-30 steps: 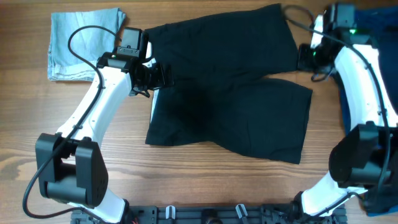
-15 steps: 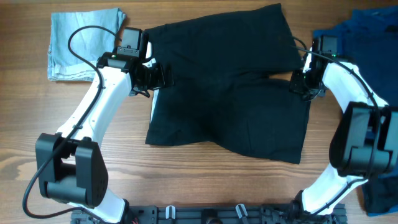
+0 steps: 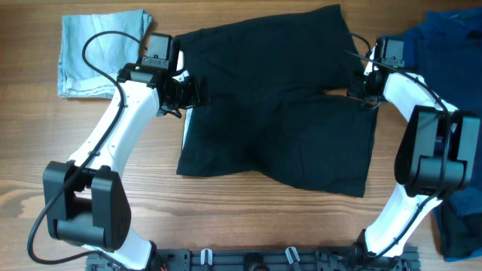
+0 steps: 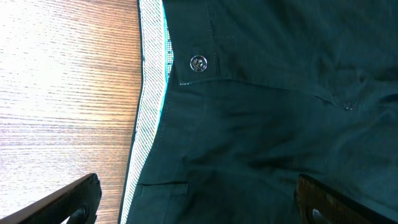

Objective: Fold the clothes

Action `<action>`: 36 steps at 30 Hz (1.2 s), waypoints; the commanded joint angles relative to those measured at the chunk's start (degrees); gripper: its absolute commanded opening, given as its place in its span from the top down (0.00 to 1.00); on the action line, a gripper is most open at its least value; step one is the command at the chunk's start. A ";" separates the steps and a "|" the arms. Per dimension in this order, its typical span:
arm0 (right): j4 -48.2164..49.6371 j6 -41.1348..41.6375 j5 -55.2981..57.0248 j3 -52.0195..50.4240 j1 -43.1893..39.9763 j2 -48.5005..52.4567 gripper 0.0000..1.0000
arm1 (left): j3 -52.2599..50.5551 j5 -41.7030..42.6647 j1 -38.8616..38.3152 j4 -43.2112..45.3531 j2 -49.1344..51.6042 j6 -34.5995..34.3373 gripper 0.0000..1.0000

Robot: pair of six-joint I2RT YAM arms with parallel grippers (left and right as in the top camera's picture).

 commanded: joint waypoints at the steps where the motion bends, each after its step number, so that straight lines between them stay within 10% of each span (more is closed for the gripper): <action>1: -4.48 0.79 0.35 2.75 -0.02 2.23 0.96 | -0.37 0.46 -0.11 0.00 0.66 0.26 0.00; 11: -32.89 5.90 0.55 10.69 -0.04 -10.88 0.96 | -0.37 0.46 -0.11 0.00 0.66 0.26 0.00; 36: -14.43 5.31 1.49 -0.42 -0.04 1.42 0.96 | -0.37 0.46 -0.11 0.00 0.66 0.26 0.00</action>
